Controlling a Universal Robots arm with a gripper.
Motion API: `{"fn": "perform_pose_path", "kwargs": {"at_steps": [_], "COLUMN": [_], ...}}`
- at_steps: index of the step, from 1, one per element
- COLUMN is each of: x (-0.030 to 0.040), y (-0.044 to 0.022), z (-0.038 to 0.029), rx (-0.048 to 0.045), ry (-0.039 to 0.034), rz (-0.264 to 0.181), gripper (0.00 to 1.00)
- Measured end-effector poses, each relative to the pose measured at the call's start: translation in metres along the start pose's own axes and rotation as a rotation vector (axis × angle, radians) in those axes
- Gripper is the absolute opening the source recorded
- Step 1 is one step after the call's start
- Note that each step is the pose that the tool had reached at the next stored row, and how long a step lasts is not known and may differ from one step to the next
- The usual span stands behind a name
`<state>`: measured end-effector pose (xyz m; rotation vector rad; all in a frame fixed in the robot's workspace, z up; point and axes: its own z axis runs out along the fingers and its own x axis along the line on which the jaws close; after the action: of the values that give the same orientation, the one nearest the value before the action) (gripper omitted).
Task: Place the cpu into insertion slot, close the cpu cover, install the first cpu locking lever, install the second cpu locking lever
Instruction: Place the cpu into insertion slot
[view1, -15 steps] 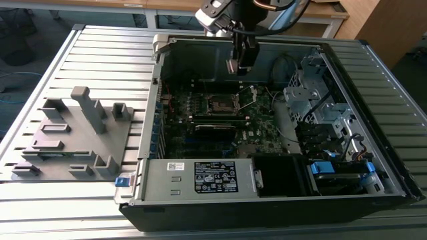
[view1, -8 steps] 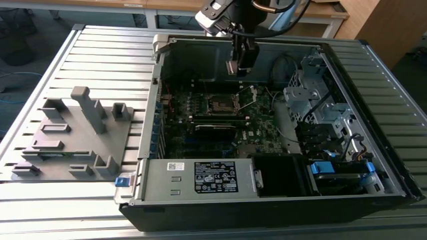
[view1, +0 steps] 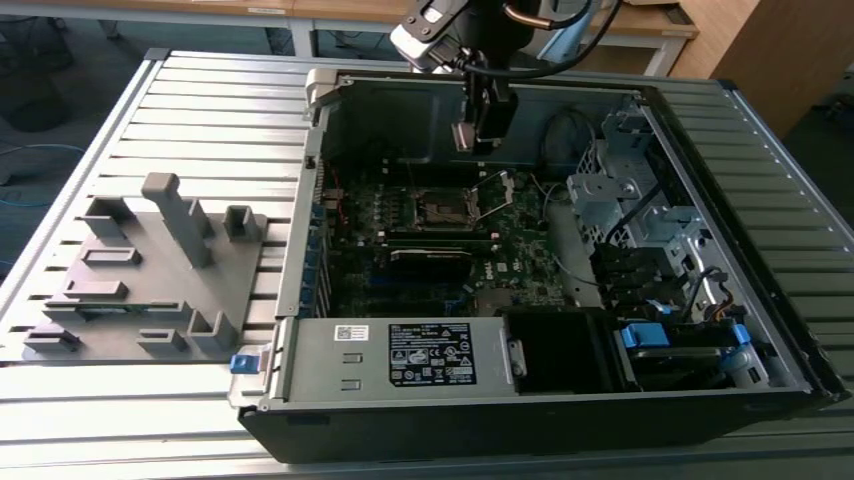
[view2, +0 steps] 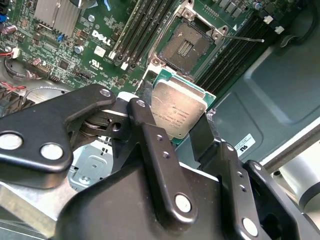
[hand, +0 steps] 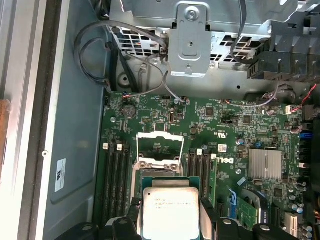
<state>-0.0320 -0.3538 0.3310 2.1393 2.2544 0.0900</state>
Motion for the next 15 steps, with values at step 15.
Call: {"fn": "perform_pose_path", "kwargs": {"at_steps": [15], "x": [-0.0001], "y": [-0.0003], "z": [0.0041], "rx": [0.0000], "ry": [-0.0001], "rz": [0.000], "gripper": [0.54]}}
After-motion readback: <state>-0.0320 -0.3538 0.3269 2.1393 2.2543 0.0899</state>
